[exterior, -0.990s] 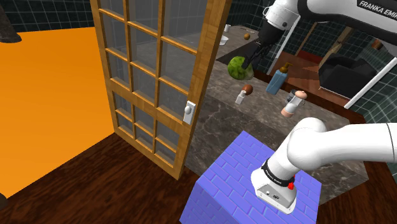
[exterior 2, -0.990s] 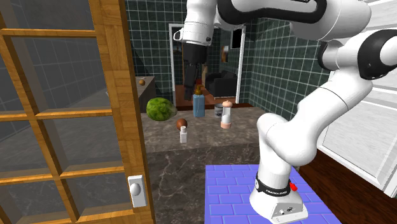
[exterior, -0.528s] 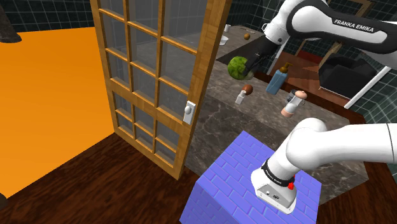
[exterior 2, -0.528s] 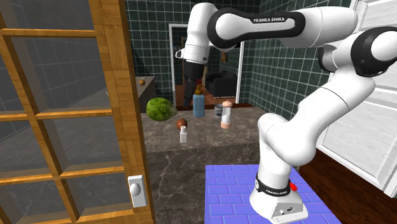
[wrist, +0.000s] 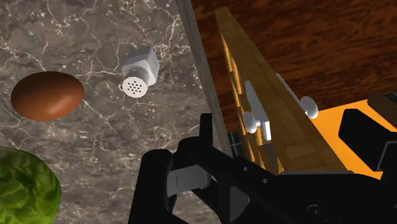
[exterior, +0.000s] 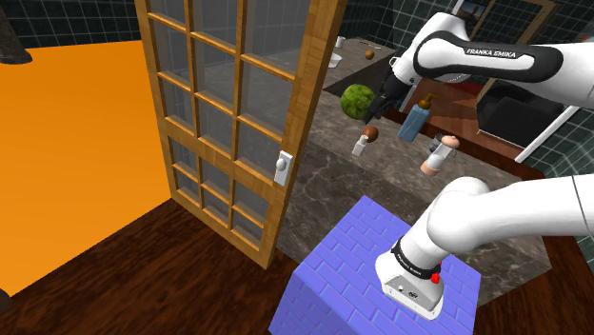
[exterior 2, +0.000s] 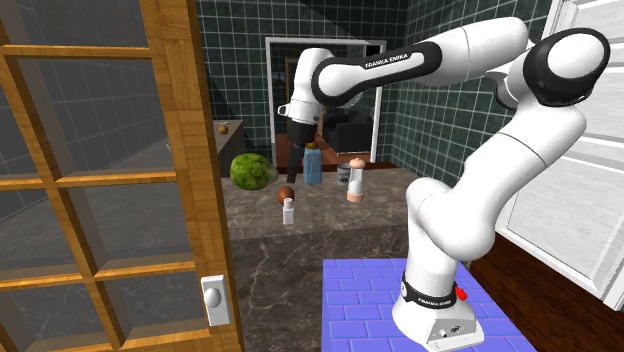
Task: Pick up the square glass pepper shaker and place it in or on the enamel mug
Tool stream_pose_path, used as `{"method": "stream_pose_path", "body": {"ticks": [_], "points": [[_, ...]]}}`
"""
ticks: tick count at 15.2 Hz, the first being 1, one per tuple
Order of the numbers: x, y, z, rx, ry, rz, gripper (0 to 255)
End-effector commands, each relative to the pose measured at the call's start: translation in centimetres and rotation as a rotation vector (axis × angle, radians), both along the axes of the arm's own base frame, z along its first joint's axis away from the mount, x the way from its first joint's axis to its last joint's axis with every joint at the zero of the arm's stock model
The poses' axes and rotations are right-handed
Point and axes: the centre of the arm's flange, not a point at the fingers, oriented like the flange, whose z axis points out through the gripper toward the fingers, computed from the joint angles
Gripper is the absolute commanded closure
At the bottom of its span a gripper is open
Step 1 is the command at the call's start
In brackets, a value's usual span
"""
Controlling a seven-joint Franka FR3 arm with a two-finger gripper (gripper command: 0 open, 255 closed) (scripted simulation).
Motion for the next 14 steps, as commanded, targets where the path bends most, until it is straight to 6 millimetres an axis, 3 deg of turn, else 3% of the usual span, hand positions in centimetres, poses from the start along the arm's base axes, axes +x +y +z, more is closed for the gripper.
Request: {"method": "stream_pose_path", "body": {"ticks": [1, 13, 14], "points": [[0.6, -2.1, -1.7, 0.005, -0.007, -0.001, 0], [2.5, -14.5, -12.1, 0.043, -0.039, -0.006, 0], [2.6, -14.4, -12.6, 0.043, -0.039, -0.006, 0]]}}
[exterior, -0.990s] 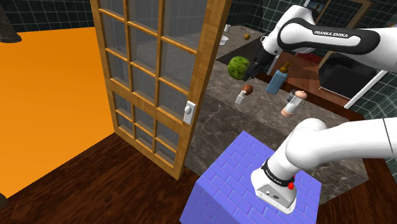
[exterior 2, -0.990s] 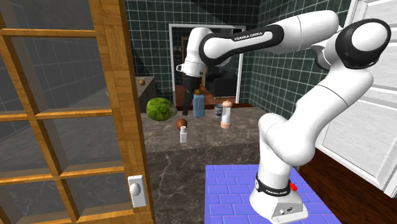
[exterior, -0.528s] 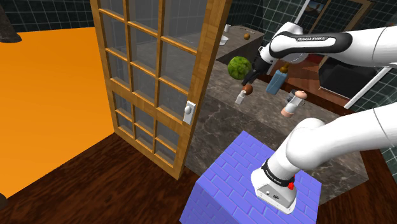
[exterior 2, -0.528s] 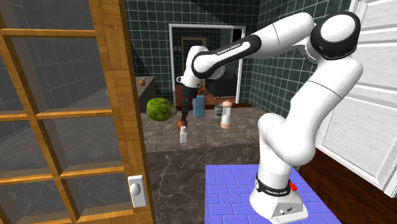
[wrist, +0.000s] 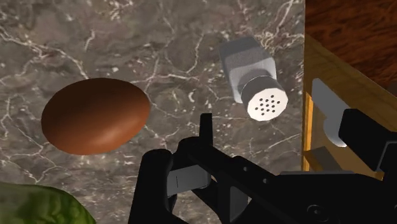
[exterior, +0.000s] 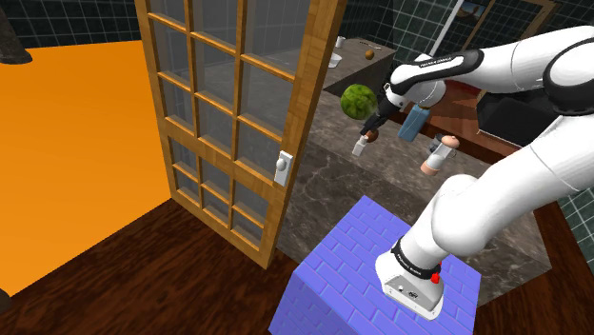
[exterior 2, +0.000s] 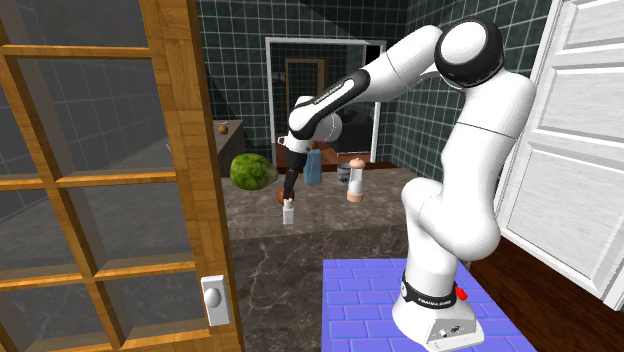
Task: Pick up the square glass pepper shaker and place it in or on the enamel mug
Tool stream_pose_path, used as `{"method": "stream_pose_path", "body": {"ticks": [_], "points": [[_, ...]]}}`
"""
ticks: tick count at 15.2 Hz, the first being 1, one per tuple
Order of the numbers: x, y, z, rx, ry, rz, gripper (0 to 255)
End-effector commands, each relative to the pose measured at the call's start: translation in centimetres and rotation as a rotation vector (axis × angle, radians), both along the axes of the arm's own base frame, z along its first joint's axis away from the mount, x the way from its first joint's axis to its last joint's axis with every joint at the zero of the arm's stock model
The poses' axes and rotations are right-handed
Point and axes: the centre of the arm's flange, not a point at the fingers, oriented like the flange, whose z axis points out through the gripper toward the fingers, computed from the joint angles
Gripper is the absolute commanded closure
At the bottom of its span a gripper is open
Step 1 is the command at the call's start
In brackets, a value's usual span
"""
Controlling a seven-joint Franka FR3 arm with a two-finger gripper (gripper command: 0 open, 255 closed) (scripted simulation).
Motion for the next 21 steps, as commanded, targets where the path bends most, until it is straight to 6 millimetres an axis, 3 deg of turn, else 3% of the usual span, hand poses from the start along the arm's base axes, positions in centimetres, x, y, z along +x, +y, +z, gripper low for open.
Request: {"method": "stream_pose_path", "body": {"ticks": [1, 7, 15, 16, 21], "points": [[0.5, -0.3, -1.4, -0.001, -0.002, -0.001, 0], [1.2, 0.0, -4.2, -0.001, -0.002, -0.001, 0], [1.2, 0.0, -4.2, -0.001, -0.002, -0.001, 0], [1.2, 0.0, -4.2, -0.001, -0.002, -0.001, 255], [1.2, 0.0, -4.2, -0.001, -0.002, -0.001, 255]]}}
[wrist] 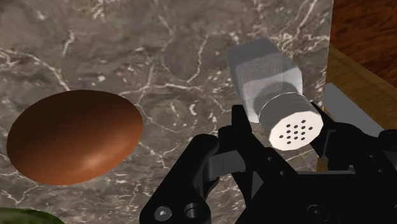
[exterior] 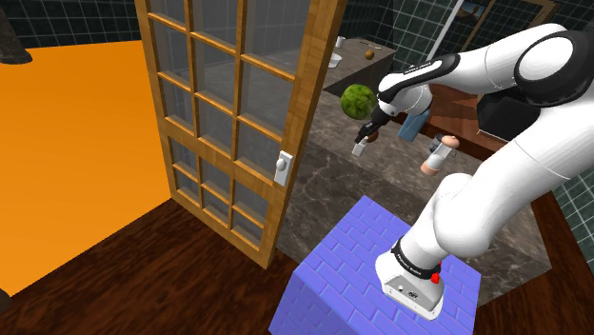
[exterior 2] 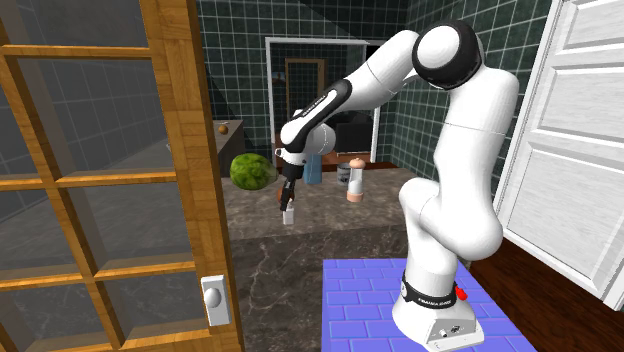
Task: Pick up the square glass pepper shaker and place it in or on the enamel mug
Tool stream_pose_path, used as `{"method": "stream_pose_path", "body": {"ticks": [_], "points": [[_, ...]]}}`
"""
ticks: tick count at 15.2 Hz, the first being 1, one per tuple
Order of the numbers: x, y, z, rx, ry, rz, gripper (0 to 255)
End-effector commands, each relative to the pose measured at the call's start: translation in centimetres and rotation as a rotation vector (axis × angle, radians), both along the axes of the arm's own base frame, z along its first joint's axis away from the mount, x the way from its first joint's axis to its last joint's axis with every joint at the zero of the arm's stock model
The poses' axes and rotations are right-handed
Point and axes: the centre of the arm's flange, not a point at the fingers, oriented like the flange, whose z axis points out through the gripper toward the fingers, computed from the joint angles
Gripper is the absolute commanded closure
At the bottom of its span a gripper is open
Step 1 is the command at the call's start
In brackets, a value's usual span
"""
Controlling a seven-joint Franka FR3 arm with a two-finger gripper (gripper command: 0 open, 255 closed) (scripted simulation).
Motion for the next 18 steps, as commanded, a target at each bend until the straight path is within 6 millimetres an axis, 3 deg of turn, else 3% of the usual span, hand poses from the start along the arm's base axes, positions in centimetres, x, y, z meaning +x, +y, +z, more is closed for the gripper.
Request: {"method": "stream_pose_path", "body": {"ticks": [1, 4, 18], "points": [[0.0, 0.0, 0.0, 0.0, 0.001, 0.0, 255], [0.0, 0.0, 0.0, 0.0, 0.001, 0.0, 255], [0.0, 0.0, 7.3, 0.0, 0.001, 0.0, 255]]}}
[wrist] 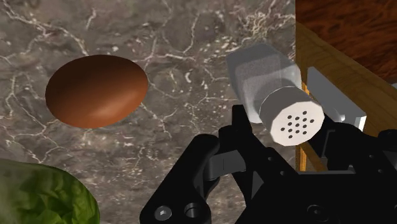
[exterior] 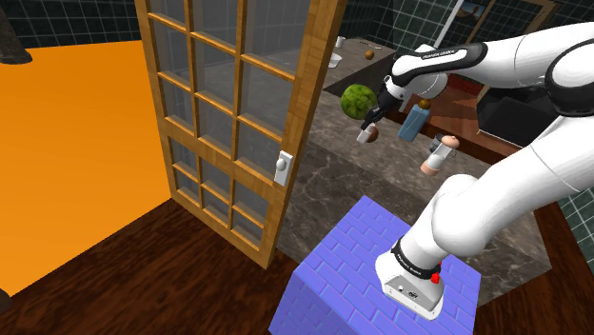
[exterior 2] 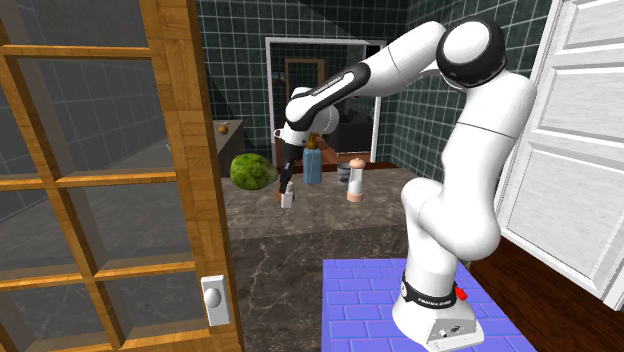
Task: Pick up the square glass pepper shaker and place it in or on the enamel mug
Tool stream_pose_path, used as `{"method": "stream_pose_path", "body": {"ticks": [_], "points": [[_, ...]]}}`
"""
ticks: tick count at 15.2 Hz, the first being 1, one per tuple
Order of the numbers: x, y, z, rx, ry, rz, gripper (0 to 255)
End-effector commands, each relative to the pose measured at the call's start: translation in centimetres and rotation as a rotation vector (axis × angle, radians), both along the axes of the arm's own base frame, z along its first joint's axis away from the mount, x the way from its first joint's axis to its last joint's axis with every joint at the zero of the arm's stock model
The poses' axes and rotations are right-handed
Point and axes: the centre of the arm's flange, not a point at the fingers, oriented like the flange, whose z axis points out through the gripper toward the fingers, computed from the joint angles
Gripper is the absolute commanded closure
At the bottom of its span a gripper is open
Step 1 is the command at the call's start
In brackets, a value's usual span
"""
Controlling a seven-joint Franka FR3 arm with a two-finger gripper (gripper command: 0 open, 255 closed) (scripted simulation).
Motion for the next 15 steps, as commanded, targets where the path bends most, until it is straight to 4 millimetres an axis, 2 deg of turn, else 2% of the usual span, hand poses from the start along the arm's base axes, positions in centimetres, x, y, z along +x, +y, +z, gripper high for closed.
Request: {"method": "stream_pose_path", "body": {"ticks": [1, 15], "points": [[-0.1, -0.1, 1.1, 0.0, 0.0, 0.0, 255], [-0.1, -0.1, 8.5, 0.0, 0.0, 0.0, 255]]}}
